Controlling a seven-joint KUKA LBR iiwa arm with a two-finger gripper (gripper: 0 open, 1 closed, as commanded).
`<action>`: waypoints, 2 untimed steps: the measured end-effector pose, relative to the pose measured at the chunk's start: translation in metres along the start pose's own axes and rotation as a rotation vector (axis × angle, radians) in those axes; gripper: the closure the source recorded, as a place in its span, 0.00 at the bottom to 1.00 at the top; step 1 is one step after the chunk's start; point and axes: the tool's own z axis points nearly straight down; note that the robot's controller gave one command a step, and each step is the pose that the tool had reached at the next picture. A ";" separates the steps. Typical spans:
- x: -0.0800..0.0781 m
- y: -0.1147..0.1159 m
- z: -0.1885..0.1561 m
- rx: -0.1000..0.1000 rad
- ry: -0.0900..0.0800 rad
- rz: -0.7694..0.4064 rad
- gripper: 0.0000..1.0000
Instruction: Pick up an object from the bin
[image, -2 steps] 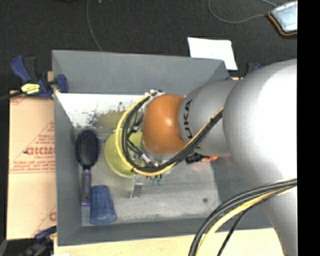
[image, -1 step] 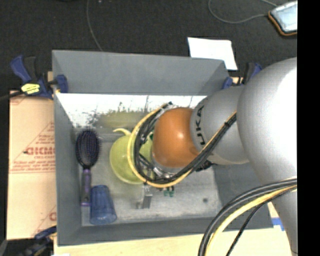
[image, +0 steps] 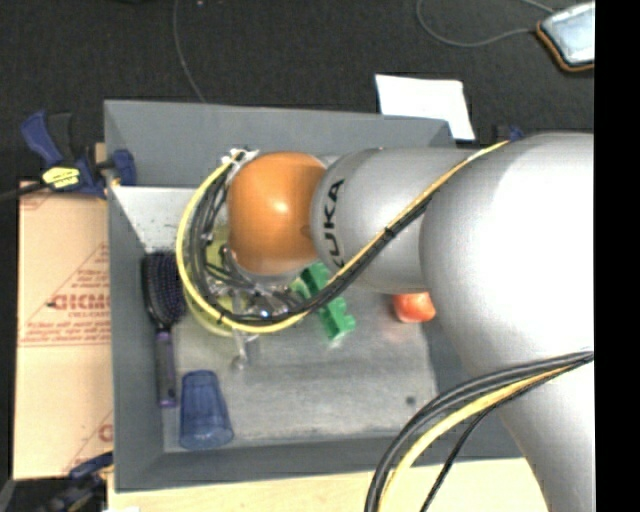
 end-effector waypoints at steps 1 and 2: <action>0.065 0.004 0.000 -0.002 -0.001 0.192 0.00; -0.037 0.007 0.003 -0.014 0.027 0.327 1.00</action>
Offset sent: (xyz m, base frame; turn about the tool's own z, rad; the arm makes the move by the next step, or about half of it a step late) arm 0.0351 0.0201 -0.0023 0.3310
